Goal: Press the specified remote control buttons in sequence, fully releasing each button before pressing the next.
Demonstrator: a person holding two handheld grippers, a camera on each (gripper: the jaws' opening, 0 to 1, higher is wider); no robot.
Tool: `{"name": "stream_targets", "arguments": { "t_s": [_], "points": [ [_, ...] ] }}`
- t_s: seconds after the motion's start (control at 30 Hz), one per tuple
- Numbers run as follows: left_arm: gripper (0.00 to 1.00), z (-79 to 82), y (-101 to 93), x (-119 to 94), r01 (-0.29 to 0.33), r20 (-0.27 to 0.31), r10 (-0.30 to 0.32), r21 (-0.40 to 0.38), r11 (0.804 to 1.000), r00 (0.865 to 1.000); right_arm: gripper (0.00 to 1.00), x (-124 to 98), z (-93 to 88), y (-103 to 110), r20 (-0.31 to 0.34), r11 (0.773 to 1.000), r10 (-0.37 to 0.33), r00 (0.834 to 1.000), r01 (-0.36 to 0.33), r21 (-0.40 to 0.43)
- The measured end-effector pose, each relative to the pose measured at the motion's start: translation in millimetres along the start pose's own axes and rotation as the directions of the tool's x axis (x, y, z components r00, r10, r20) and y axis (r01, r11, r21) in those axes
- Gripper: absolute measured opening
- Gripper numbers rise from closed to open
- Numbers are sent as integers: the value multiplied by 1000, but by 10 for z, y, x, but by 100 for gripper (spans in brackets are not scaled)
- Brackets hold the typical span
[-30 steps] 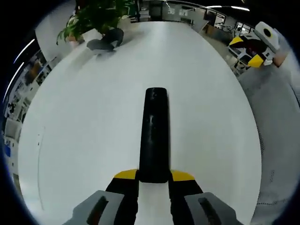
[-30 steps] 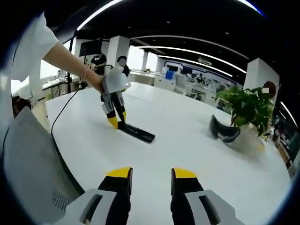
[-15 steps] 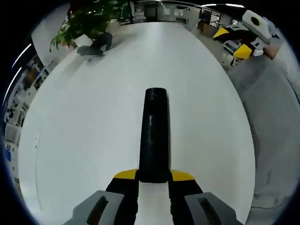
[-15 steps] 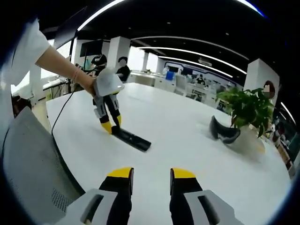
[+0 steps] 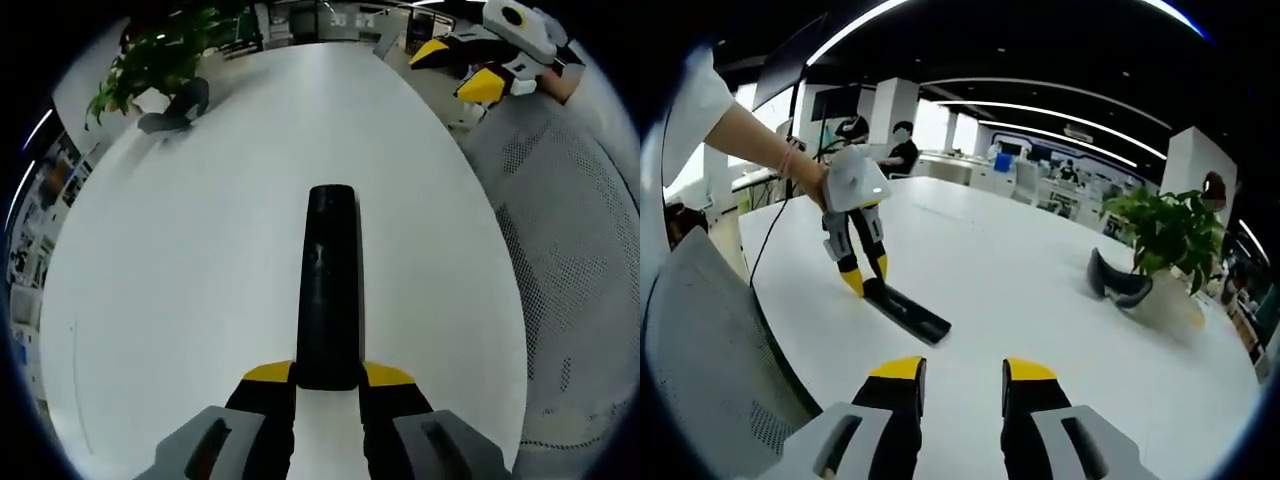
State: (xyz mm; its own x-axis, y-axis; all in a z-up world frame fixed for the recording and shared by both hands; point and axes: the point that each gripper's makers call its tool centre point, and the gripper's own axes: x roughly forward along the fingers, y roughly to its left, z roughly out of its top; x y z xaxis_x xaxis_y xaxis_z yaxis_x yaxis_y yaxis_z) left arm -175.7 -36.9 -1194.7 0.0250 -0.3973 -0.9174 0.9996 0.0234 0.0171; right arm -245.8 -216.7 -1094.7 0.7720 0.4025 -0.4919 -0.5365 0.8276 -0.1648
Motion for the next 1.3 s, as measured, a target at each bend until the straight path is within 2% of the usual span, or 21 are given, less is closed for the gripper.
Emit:
{"name": "stream_targets", "arguments": {
  "t_s": [0.67,0.9,1.3],
  "points": [
    [24,56,-457,20,15,-12,-15,46,999,1000,24,2,-3,25,-3,1000,11,1000,-11,-13],
    [24,68,-589,20,13,-32,-11,86,996,999,23,2,-5,37,-5,1000,15,1000,-15,-18],
    [24,72,-755,22,32,-24,-30,87,996,999,21,6,-15,66,-11,999,29,1000,-29,-21]
  ]
}}
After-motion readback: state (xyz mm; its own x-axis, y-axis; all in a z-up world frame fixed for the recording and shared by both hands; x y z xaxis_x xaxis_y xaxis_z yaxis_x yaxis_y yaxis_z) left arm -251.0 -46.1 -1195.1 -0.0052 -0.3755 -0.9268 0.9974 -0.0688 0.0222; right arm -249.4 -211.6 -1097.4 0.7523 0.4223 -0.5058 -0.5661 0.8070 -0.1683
